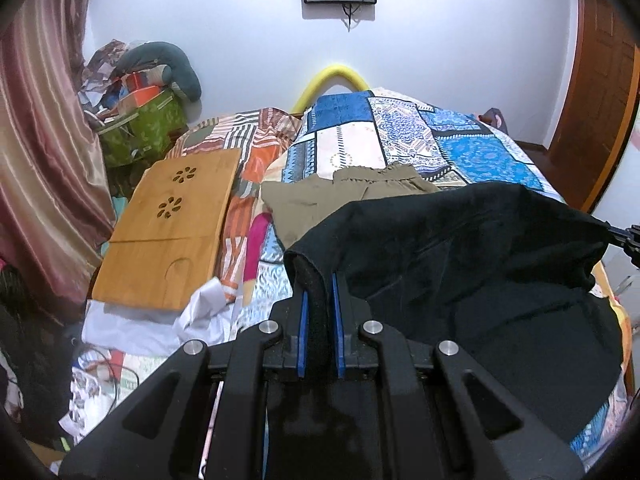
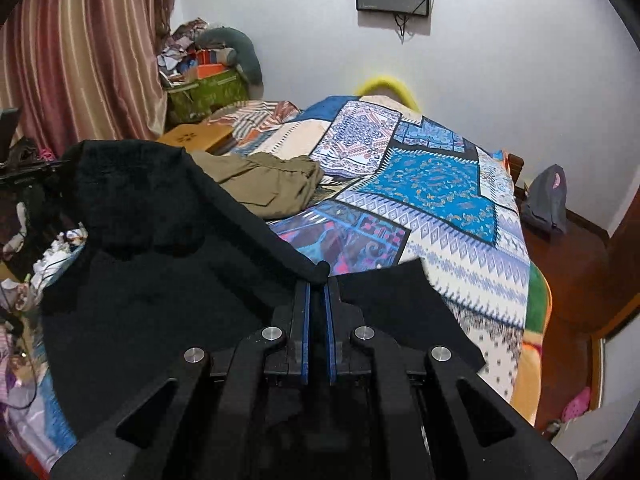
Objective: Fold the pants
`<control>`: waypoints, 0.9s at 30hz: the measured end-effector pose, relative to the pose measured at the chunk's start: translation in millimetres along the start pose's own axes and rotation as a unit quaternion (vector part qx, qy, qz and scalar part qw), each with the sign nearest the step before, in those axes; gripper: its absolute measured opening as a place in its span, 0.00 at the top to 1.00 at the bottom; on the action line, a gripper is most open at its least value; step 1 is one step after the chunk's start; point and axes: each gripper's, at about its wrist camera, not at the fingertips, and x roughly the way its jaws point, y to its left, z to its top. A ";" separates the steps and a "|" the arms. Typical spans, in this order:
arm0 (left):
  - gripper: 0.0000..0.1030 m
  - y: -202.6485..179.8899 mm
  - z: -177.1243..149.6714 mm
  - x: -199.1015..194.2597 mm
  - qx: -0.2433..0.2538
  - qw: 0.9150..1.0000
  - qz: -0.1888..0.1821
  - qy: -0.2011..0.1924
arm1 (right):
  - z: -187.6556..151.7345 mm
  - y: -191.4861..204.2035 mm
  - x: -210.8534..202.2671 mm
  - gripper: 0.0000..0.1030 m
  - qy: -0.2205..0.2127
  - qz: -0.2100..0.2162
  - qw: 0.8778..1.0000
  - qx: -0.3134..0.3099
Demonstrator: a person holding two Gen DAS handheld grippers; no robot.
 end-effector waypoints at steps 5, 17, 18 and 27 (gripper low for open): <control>0.90 5.5 -34.4 -28.6 -0.007 1.000 0.001 -0.003 | -23.0 12.7 -27.6 0.95 -0.007 0.009 1.000 0.008; 0.98 42.0 -135.5 -45.2 -0.049 0.998 0.007 0.041 | -95.2 51.0 -53.8 0.95 0.028 0.042 0.998 0.029; 0.99 42.4 -142.7 -42.3 -0.048 0.998 0.010 0.047 | -100.6 55.3 -53.1 0.95 0.034 0.045 0.998 0.027; 1.00 56.7 -190.8 -27.8 -0.096 0.991 0.023 0.087 | -133.6 59.5 -48.0 0.91 0.064 0.047 0.995 0.062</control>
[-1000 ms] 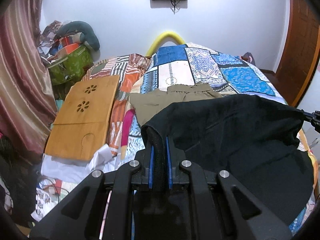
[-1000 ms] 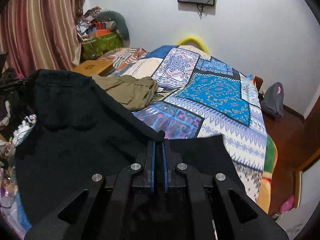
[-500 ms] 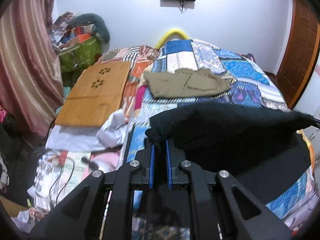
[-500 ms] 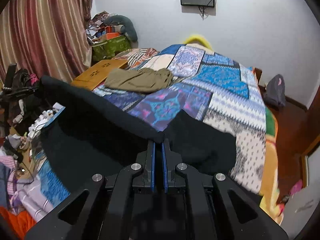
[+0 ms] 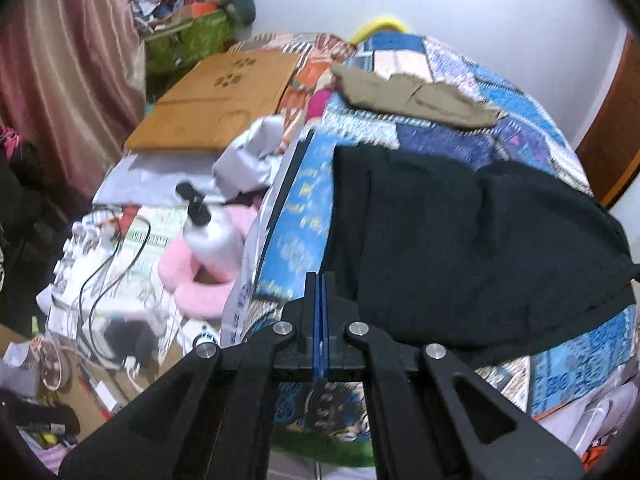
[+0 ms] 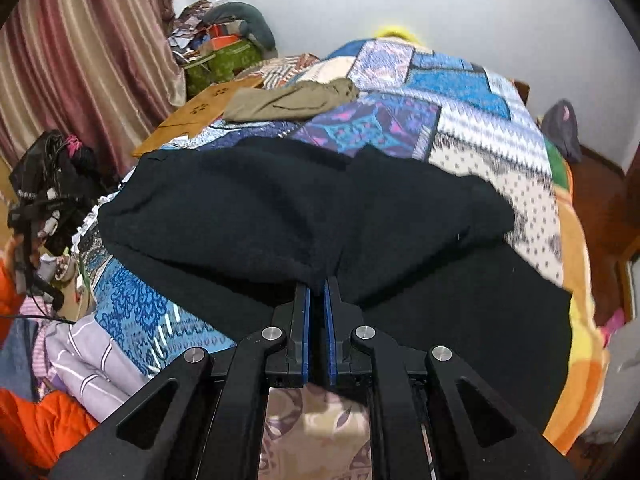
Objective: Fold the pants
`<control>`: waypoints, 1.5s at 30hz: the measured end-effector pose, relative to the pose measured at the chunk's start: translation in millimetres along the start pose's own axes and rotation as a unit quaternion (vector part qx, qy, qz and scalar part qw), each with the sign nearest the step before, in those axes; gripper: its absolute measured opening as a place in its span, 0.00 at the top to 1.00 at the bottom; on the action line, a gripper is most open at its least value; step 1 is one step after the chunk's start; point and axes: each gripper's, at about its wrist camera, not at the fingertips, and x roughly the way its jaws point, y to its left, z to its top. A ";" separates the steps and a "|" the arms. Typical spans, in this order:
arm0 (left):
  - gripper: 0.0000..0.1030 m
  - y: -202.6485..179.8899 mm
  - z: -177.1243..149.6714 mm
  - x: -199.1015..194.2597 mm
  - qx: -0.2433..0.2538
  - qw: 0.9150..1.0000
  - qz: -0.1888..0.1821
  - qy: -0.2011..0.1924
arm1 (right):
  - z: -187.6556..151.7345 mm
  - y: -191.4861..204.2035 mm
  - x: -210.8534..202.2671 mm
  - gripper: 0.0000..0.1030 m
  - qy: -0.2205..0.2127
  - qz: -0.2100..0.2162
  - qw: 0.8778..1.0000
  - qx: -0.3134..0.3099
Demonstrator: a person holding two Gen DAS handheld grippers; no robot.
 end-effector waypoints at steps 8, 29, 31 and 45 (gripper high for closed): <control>0.99 -27.1 24.8 -2.2 0.033 0.999 -0.003 -0.005 | -3.5 -13.7 -21.5 0.78 0.010 -0.032 0.999 0.017; 0.44 -155.4 127.9 46.2 0.106 0.994 -0.023 -0.029 | 122.0 -47.9 44.3 0.37 0.000 -0.098 0.995 0.009; 0.43 -160.9 131.8 55.6 0.110 0.993 -0.026 -0.026 | 131.4 -49.6 68.2 0.37 0.023 -0.087 0.996 0.007; 0.42 -186.4 138.5 114.4 0.135 0.990 -0.037 -0.002 | 143.7 -72.6 168.2 0.56 0.156 -0.010 0.987 0.022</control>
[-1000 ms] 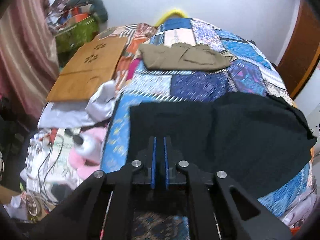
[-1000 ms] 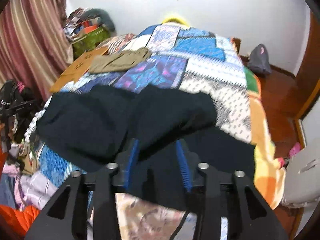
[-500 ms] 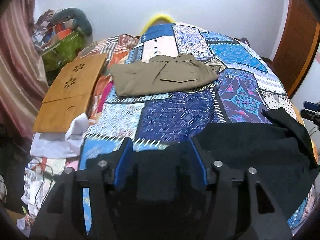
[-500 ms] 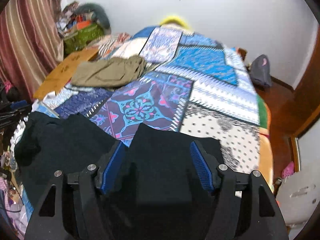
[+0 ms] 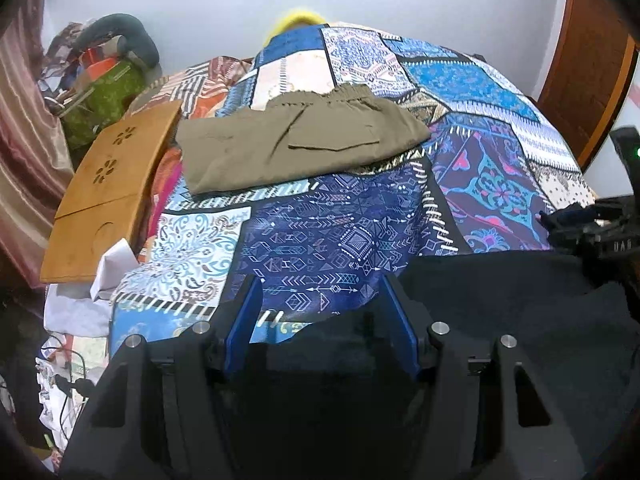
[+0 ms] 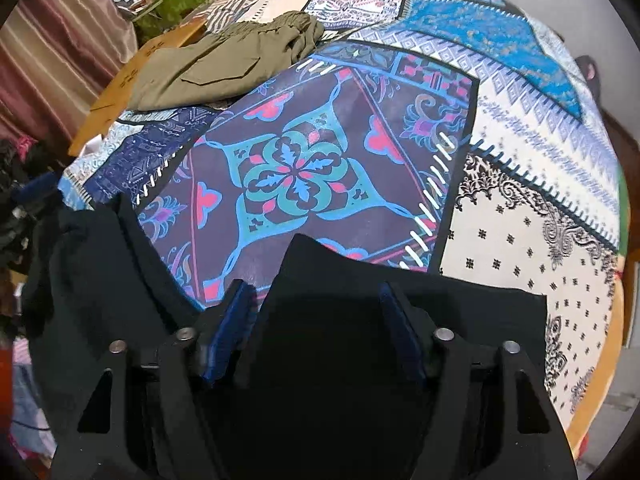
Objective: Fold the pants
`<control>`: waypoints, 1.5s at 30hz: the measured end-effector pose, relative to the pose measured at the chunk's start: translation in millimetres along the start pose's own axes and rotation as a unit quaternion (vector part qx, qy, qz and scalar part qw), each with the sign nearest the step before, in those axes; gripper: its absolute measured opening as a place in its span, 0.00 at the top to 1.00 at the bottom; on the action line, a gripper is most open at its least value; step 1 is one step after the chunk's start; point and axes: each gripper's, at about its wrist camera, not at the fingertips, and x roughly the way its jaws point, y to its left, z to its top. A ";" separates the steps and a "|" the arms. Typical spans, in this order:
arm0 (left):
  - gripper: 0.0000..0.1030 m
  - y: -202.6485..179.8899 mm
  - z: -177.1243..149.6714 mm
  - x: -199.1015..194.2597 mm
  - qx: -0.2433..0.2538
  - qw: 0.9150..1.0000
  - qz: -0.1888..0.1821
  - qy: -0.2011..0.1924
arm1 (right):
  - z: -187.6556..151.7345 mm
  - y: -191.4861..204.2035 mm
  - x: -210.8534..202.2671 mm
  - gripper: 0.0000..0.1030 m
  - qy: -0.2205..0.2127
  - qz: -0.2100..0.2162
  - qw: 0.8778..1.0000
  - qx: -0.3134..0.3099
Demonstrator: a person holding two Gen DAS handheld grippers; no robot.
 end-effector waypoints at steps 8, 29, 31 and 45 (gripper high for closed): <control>0.42 -6.9 -6.1 -9.9 -0.001 1.000 -0.008 -0.006 | -1.3 -3.1 -13.1 0.95 -0.018 -0.006 1.000 -0.008; 0.33 -82.8 -16.6 -100.1 0.046 0.997 -0.050 -0.044 | -176.6 -70.7 -205.6 0.95 -0.230 -0.064 0.961 0.141; 0.33 -94.7 -19.8 -99.3 0.056 0.996 -0.054 -0.039 | -202.2 -79.5 -200.3 0.95 -0.222 -0.068 0.959 0.163; 0.33 -162.5 -18.2 -64.0 0.106 0.992 -0.068 0.003 | -288.2 -117.0 -120.1 0.92 -0.140 -0.037 0.955 0.260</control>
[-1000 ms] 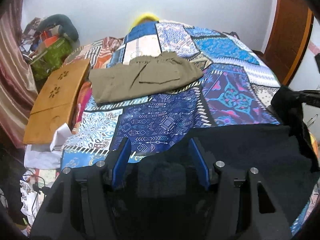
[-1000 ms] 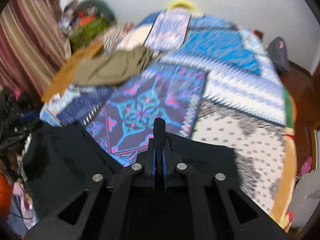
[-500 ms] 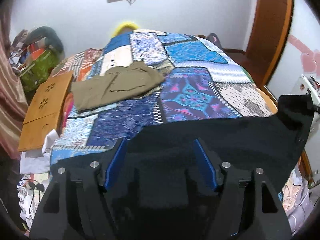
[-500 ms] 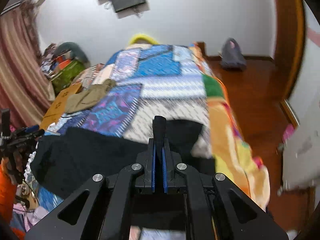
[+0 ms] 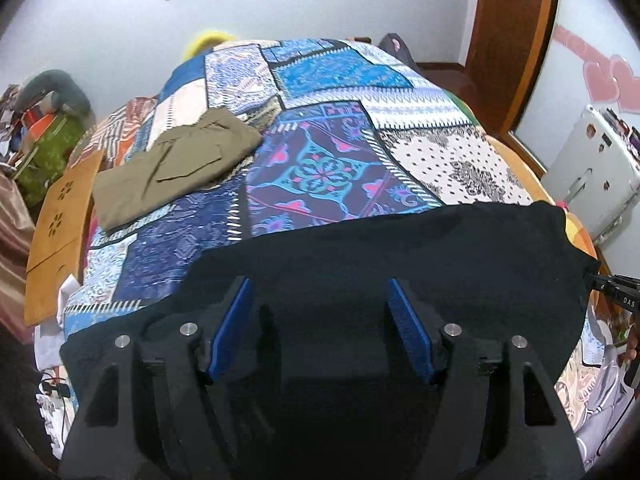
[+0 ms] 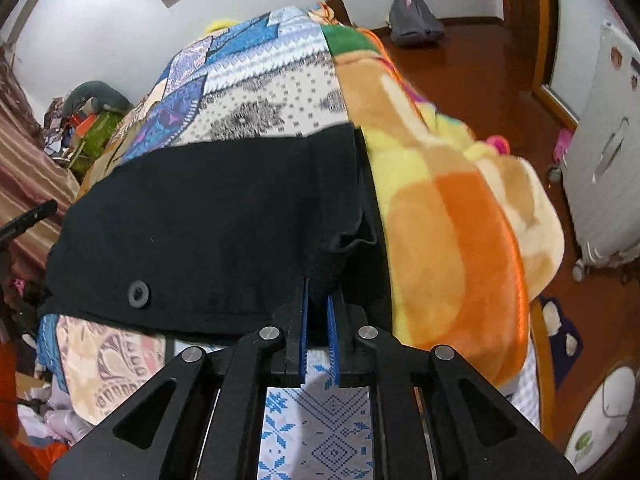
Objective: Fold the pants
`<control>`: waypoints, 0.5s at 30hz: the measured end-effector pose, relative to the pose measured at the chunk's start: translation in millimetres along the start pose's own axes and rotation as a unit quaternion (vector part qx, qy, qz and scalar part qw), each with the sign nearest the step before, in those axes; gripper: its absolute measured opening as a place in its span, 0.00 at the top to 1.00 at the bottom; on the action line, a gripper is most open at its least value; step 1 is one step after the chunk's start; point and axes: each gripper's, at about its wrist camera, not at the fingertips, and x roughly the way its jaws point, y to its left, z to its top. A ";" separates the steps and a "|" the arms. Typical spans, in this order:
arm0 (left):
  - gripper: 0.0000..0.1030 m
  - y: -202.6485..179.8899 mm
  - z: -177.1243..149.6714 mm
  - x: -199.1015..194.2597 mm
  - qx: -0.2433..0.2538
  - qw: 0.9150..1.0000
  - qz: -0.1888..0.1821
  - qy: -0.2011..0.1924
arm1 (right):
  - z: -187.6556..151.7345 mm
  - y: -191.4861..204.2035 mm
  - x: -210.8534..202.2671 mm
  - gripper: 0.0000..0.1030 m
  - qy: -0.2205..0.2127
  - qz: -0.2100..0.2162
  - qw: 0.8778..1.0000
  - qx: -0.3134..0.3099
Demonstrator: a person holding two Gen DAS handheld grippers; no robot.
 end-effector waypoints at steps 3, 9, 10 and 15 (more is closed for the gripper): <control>0.33 -4.9 -1.7 13.7 -0.003 1.000 -0.003 0.014 | -4.0 -8.1 0.9 0.92 0.006 -0.002 1.000 0.011; 0.33 -8.2 -11.3 32.5 -0.006 0.999 -0.006 0.032 | -8.3 -16.1 -21.9 0.79 -0.006 -0.062 0.998 -0.011; 0.33 -7.2 -12.1 30.5 -0.006 1.000 -0.007 0.029 | -3.4 -11.7 -29.0 0.78 -0.013 -0.080 0.996 -0.021; 0.33 18.0 -15.3 2.2 -0.021 1.000 0.007 0.000 | 28.2 18.7 -50.9 0.78 -0.044 -0.062 0.995 -0.062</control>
